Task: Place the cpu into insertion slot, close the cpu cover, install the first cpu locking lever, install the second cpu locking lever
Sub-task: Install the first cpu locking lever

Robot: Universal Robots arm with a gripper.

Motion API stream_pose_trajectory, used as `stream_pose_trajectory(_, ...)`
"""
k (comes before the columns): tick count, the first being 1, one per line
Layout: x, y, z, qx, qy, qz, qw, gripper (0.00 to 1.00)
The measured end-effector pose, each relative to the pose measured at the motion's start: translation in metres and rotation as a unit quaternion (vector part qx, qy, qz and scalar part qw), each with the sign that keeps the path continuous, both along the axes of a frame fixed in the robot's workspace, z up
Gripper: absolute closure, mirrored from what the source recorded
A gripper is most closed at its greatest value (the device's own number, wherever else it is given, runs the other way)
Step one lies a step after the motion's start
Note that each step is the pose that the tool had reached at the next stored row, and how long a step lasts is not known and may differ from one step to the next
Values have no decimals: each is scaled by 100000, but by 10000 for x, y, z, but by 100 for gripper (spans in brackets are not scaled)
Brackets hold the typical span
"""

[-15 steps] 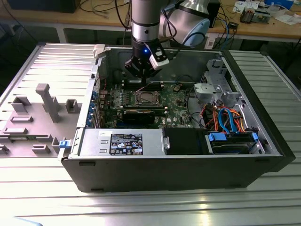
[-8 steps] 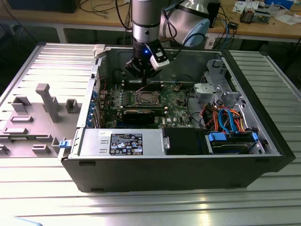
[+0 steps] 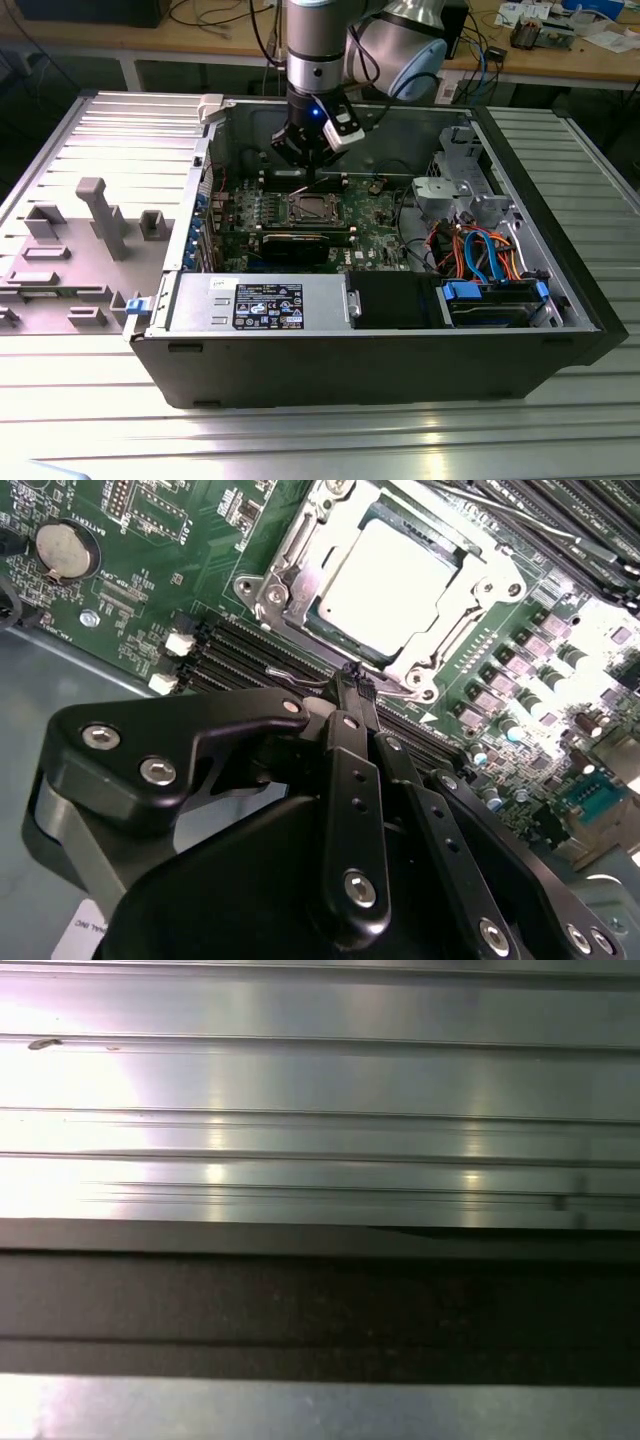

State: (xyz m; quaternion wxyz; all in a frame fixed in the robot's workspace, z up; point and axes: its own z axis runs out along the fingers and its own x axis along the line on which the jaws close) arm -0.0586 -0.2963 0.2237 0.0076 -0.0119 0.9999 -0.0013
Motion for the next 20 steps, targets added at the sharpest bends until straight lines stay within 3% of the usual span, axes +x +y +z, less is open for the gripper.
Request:
stream_pose_trajectory(11, 83, 2, -39, -13, 2, -90, 100000, 89)
stream_pose_trajectory(20, 165, 3, -77, 4, -1, -1437, 99990, 89)
